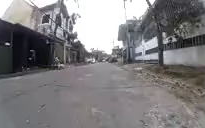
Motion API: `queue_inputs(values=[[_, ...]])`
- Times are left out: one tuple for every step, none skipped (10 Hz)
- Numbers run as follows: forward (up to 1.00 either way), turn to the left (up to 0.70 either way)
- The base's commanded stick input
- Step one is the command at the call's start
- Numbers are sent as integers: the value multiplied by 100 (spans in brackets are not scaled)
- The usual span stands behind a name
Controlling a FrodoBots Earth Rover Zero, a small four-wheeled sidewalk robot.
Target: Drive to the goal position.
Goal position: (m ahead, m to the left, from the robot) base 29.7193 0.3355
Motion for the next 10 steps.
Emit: queue_inputs(values=[[100, 1], [100, 1], [100, 1], [100, 1], [100, 1], [100, 1], [100, 1], [100, 1], [100, 1], [100, 1]])
